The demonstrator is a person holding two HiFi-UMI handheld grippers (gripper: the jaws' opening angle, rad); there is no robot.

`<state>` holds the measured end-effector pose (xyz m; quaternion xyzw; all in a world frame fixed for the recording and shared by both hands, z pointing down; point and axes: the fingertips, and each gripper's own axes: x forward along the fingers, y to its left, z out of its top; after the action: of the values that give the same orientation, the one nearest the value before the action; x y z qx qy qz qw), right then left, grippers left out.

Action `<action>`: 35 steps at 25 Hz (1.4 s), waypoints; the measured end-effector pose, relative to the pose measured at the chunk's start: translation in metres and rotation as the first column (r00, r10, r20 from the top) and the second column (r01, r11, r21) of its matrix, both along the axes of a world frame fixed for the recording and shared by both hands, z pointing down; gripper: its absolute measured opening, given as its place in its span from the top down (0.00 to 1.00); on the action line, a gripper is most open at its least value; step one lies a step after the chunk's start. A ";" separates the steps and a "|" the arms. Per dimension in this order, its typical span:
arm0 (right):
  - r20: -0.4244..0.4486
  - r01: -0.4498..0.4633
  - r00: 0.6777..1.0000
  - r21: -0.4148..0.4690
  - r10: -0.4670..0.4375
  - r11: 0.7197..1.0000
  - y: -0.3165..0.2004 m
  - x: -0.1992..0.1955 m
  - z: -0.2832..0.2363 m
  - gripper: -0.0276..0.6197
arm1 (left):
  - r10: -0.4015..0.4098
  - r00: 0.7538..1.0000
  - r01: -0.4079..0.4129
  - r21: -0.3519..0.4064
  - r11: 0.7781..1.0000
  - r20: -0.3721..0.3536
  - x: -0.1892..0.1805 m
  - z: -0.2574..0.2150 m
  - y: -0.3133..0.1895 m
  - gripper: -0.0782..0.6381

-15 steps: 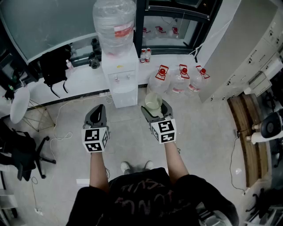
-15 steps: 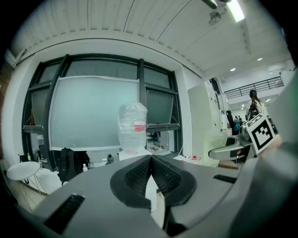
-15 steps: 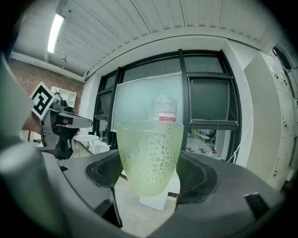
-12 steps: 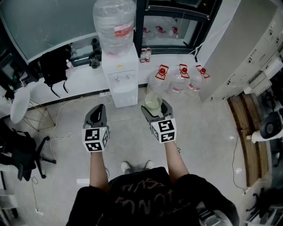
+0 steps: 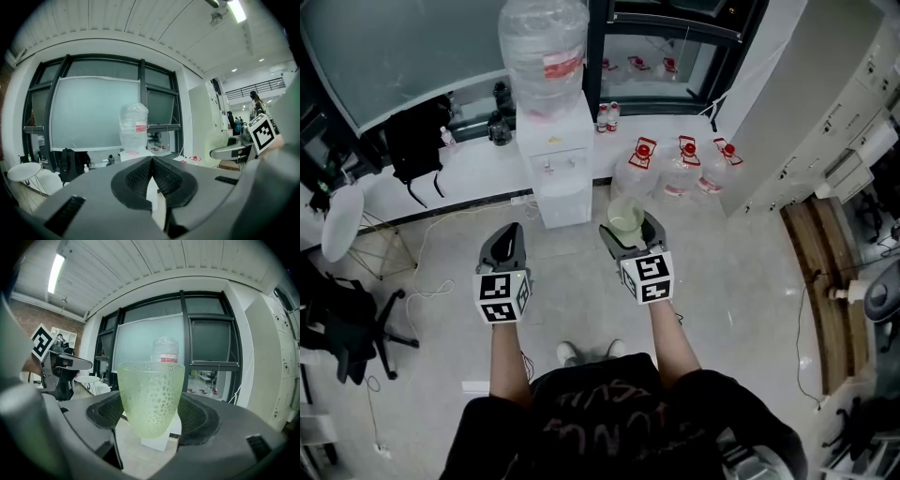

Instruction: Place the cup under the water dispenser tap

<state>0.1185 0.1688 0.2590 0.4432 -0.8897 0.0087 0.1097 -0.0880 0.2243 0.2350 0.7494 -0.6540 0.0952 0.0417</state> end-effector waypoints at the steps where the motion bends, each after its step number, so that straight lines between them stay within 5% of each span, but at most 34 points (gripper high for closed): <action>1: -0.002 -0.001 1.000 -0.001 0.001 1.000 0.001 0.000 0.000 0.39 | 0.000 1.000 0.000 0.000 1.000 0.000 -0.001 0.000 0.001 0.88; 35: -0.041 -0.070 0.997 0.036 0.072 0.997 -0.016 -0.063 0.008 0.39 | 0.098 0.994 -0.098 0.006 0.995 -0.040 -0.063 0.018 -0.032 0.88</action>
<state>0.0551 0.1526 0.2675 0.4765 -0.8708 -0.0122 0.1203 -0.1510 0.1920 0.2530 0.7823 -0.6158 0.0808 0.0486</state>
